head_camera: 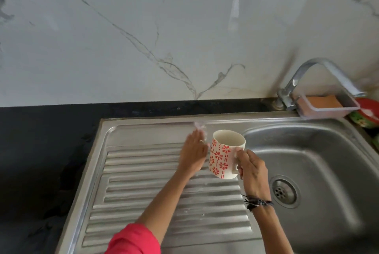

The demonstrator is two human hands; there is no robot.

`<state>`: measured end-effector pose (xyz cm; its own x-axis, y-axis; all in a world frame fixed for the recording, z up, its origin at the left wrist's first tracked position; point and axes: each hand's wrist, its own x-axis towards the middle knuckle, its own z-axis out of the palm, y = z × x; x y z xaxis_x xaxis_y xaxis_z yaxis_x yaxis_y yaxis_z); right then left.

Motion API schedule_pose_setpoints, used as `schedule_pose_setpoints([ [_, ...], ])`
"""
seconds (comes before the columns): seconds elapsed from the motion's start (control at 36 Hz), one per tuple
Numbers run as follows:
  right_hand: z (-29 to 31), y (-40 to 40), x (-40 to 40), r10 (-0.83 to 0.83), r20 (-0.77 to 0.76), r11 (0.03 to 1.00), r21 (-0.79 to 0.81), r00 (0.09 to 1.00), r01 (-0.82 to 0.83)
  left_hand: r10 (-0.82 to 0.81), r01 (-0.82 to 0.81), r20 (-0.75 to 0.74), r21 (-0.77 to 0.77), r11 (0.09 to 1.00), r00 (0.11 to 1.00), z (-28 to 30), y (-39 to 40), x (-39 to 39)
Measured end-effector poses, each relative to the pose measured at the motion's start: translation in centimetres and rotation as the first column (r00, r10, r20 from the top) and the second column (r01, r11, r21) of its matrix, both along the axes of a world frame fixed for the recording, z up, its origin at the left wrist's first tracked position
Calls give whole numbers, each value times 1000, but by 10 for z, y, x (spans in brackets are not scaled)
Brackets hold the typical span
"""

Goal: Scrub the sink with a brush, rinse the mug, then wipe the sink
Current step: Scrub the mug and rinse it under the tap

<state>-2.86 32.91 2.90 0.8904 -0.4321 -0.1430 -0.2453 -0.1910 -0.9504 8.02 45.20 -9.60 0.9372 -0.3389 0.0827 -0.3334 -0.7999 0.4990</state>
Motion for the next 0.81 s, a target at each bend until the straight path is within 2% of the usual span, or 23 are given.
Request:
schedule_pose_setpoints([
  [0.03, 2, -5, -1, 13, 5, 1000, -12, 1000, -13, -74, 73, 19, 36, 997, 997, -4, -6, -1],
  [0.06, 4, -9, -1, 22, 7, 1000, -17, 1000, -22, -75, 73, 33, 57, 996, 997, -5, -10, -1],
  [0.11, 6, -19, 0, 37, 9, 999, -18, 999, -37, 78, -81, 58, 63, 995, 995, -2, -9, 1],
  [0.17, 7, -28, 2, 52, 13, 999, -18, 999, -51, 295, -295, -9, -29, 955, 955, -3, 2, 6],
  [0.25, 5, -40, 4, 72, 18, 997, -14, 997, -72, 562, -562, -4, 14, 827, 827, -1, 38, 19],
  [0.31, 3, -48, 6, 84, 15, 996, -12, 996, -84, 724, -722, -51, 54, 689, 687, 2, 63, 26],
  [0.36, 1, -57, 6, 86, 13, 996, -11, 996, -86, 808, -804, -124, 93, 588, 576, 2, 75, 32],
  [0.39, 1, -61, 6, 85, 13, 996, -14, 996, -85, 818, -811, -141, 116, 574, 558, 1, 73, 33],
  [0.47, -2, -75, 6, 80, 6, 997, -19, 997, -80, 798, -774, -154, 195, 603, 583, -1, 43, 35],
  [0.64, -3, -99, 2, 39, -5, 997, -67, 999, -39, 642, -599, -147, 250, 760, 753, 3, -51, 30],
  [0.72, -3, -107, 1, 10, -10, 997, -70, 1000, -11, 491, -460, -129, 208, 863, 862, 2, -99, 22],
  [0.81, -2, -112, -1, -23, -18, 998, -60, 1000, 22, 263, -240, -117, 183, 953, 958, -1, -130, 18],
])
